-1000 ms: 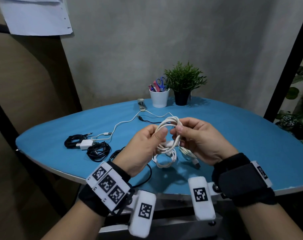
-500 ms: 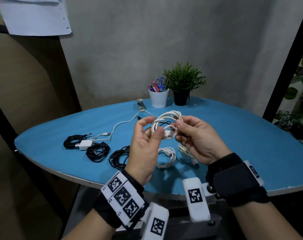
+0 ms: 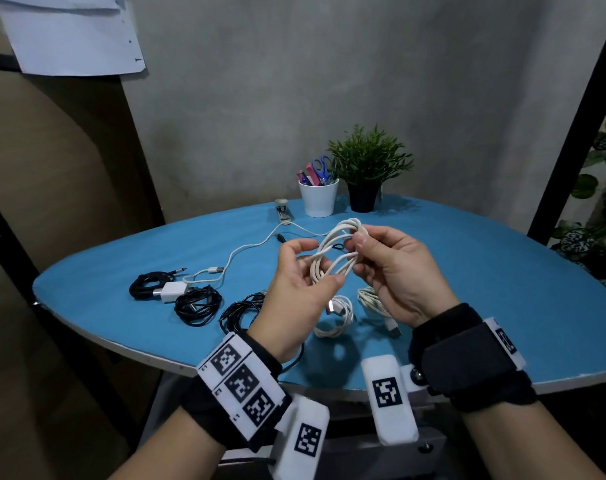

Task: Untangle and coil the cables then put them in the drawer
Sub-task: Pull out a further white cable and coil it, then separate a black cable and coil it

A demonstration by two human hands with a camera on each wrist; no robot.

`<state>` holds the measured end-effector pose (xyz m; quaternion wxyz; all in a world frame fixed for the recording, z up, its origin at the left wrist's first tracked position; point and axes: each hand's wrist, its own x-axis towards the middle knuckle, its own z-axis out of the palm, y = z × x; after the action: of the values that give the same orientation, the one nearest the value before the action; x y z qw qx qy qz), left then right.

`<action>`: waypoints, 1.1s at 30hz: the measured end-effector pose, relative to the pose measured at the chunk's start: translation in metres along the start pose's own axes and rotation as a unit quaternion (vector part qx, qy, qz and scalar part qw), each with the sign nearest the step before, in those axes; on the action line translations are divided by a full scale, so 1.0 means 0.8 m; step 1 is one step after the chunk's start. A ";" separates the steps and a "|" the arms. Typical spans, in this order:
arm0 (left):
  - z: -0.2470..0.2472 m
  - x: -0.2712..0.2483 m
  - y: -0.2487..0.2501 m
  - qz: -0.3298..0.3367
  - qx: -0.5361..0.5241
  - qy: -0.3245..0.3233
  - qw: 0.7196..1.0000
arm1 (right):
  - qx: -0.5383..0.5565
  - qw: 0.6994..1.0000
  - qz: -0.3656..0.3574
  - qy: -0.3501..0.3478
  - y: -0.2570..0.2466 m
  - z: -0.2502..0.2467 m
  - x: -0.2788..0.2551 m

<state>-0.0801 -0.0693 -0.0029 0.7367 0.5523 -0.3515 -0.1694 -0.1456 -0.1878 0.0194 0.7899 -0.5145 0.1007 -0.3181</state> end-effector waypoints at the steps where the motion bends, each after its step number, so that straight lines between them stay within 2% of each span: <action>1: -0.001 0.000 0.000 -0.004 -0.009 -0.004 1.000 | 0.001 1.000 0.000 0.004 -0.001 0.000 0.000; 7: -0.002 -0.002 0.008 0.041 0.032 0.007 0.999 | -0.017 0.999 0.003 0.035 -0.006 -0.004 0.003; 10: -0.004 0.004 0.008 -0.020 0.023 0.043 0.999 | -0.025 1.000 -0.005 0.016 -0.007 -0.005 0.004; 14: -0.004 0.007 0.006 -0.112 -0.045 0.016 0.993 | -0.038 0.999 -0.005 0.013 0.000 -0.008 0.001; 19: -0.011 0.010 0.004 -0.117 -0.039 0.022 0.992 | -0.090 0.996 0.021 0.014 0.005 -0.009 0.002; 23: -0.026 0.023 0.010 -0.122 -0.013 0.042 0.992 | -0.107 0.993 0.048 -0.029 0.006 0.000 0.016; 26: -0.045 0.032 0.019 -0.156 -0.016 0.009 0.988 | -0.129 0.988 0.065 -0.047 0.005 0.009 0.031; 28: -0.063 0.039 0.021 -0.190 0.049 -0.016 0.981 | -0.156 0.984 0.078 -0.045 0.007 0.016 0.043; 30: -0.089 0.050 0.022 -0.205 0.176 -0.014 0.963 | -0.183 0.977 0.099 -0.044 0.008 0.021 0.057; 32: -0.116 0.064 0.025 -0.193 0.319 -0.006 0.928 | -0.213 0.969 0.116 -0.043 0.010 0.024 0.072; 33: -0.128 0.071 0.027 -0.183 0.398 -0.019 0.899 | -0.231 0.964 0.121 -0.042 0.011 0.025 0.080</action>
<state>0.0285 -0.0275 0.0215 0.4050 0.8505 -0.2960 -0.1580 -0.0827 -0.2092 0.0312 0.6858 -0.6799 0.1997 -0.1661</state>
